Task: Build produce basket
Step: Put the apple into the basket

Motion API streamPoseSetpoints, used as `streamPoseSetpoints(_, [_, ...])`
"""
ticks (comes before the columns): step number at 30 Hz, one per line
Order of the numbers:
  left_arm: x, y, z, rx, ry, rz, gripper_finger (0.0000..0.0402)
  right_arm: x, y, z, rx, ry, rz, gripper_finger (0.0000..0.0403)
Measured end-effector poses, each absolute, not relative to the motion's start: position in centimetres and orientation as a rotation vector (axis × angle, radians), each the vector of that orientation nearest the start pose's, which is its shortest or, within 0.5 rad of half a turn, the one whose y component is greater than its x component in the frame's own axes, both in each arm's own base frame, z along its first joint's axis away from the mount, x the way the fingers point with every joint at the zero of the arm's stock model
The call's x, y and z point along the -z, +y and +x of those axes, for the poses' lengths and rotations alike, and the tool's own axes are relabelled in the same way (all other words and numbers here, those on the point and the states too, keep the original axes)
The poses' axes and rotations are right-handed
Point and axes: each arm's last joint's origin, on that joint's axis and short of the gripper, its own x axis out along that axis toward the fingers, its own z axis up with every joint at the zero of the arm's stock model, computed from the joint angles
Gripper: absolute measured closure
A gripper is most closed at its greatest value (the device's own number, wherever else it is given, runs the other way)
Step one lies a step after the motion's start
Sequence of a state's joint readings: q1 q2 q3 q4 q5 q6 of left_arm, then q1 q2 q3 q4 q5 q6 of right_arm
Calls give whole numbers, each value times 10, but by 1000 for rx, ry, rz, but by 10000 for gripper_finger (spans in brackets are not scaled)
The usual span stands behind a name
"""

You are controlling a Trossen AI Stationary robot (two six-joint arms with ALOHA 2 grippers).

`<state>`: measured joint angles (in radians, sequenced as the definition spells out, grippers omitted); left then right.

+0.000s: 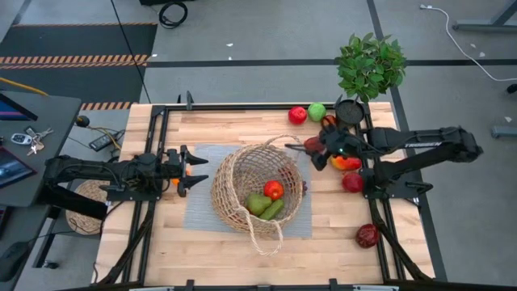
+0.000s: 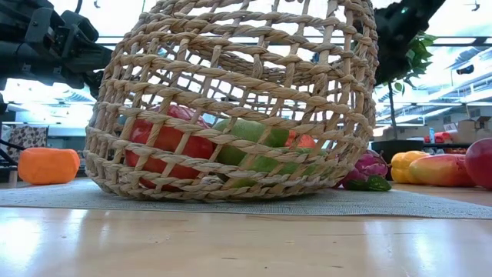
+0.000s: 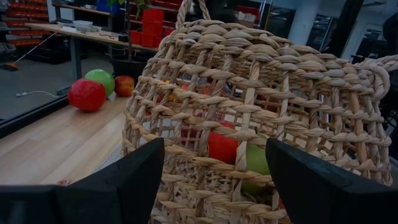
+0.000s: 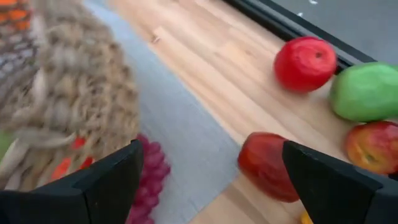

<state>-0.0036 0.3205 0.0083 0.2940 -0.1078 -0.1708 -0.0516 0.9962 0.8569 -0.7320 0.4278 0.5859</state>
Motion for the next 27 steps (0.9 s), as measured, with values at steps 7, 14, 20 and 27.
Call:
streamPoseSetpoints(7, [-167,3,118,-106,9,-170,115,-278,-45,183,808,681,433,18])
streamPoseSetpoints(14, [-167,3,118,-106,9,-170,115,-246,-59,179,862,775,451,18])
streamPoseSetpoints(20, [-167,3,118,-106,9,-169,115,-230,-75,176,813,815,479,4])
streamPoseSetpoints(27, [-167,3,118,-106,8,-170,115,-208,-85,181,823,850,519,4])
